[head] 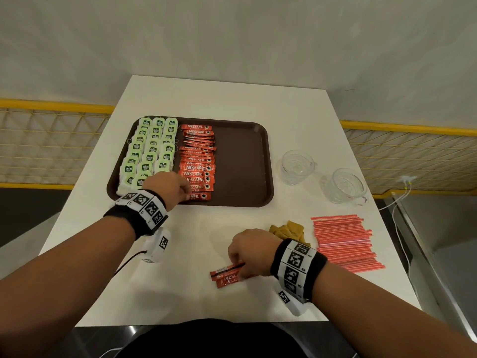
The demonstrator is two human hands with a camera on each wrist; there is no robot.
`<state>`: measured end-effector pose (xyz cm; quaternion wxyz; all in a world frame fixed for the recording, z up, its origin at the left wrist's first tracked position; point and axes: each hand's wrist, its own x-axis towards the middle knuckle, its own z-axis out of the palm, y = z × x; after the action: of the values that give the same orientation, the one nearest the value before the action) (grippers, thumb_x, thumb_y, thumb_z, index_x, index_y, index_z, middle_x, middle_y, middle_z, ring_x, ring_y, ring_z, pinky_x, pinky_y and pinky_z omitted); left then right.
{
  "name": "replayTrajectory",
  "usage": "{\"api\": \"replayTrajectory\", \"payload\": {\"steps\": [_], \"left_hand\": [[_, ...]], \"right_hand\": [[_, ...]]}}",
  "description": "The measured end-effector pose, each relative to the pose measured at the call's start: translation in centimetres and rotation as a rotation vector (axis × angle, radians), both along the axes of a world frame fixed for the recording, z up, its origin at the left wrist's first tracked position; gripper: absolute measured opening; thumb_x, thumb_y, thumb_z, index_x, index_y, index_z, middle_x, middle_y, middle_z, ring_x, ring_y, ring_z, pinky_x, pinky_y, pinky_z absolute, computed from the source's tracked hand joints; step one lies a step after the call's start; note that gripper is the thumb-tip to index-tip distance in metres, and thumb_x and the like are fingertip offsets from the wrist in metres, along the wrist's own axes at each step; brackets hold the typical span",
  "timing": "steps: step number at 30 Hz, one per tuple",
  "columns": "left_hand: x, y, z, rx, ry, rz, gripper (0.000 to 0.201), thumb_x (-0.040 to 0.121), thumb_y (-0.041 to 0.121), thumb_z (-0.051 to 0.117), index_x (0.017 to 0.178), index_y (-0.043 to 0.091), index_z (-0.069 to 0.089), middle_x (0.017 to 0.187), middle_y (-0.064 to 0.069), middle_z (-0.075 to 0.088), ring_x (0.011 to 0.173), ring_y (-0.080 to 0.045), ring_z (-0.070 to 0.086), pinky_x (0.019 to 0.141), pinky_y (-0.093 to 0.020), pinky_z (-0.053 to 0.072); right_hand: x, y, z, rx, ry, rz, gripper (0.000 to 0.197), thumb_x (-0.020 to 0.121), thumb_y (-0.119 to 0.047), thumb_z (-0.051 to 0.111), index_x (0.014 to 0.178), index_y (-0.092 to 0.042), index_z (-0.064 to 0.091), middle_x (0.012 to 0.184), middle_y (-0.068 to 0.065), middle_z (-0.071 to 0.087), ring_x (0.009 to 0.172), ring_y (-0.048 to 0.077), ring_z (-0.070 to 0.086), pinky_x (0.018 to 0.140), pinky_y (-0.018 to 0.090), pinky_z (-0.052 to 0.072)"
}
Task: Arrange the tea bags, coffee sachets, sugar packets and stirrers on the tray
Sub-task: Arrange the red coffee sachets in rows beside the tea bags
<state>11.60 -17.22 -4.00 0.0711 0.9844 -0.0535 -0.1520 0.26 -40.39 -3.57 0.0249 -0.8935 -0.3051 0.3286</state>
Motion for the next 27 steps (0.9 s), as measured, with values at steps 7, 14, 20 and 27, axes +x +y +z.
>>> {"api": "replayTrajectory", "payload": {"steps": [7,14,20,27], "left_hand": [[1.2,-0.5,0.2,0.025,-0.041,0.007,0.018,0.076,0.04,0.077,0.088,0.036,0.065,0.097,0.009,0.066,0.095,-0.016,0.062,0.086,-0.038,0.054],[1.8,-1.1,0.6,0.026,-0.056,-0.003,0.017,0.078,0.045,0.074,0.087,0.035,0.064,0.095,0.009,0.066,0.093,-0.015,0.061,0.087,-0.037,0.052],[-2.5,-3.6,1.0,-0.341,-0.003,-0.226,0.014,0.083,0.046,0.069,0.084,0.033,0.068,0.08,0.017,0.063,0.077,0.002,0.058,0.07,-0.021,0.045],[-5.7,-5.8,-0.8,-0.356,0.268,-0.507,0.024,0.076,0.042,0.076,0.098,0.033,0.074,0.089,0.02,0.071,0.071,0.008,0.059,0.068,-0.011,0.043]], "right_hand": [[0.6,-0.6,0.3,0.013,-0.063,-0.03,0.021,0.085,-0.034,0.07,0.098,-0.018,0.07,0.1,0.002,0.061,0.088,0.022,0.06,0.075,0.033,0.052],[0.9,-0.8,0.3,-0.042,-0.14,-0.023,0.018,0.091,-0.031,0.062,0.097,-0.017,0.069,0.096,0.005,0.066,0.09,0.026,0.061,0.08,0.04,0.053],[1.3,-1.0,0.7,-0.004,-0.152,-0.085,0.011,0.087,-0.028,0.066,0.086,-0.021,0.058,0.092,0.004,0.067,0.092,0.027,0.059,0.082,0.041,0.051],[1.6,-0.6,1.0,0.008,-0.198,-0.103,0.012,0.089,-0.019,0.058,0.085,-0.023,0.047,0.101,0.008,0.067,0.096,0.032,0.06,0.08,0.035,0.037]]}}
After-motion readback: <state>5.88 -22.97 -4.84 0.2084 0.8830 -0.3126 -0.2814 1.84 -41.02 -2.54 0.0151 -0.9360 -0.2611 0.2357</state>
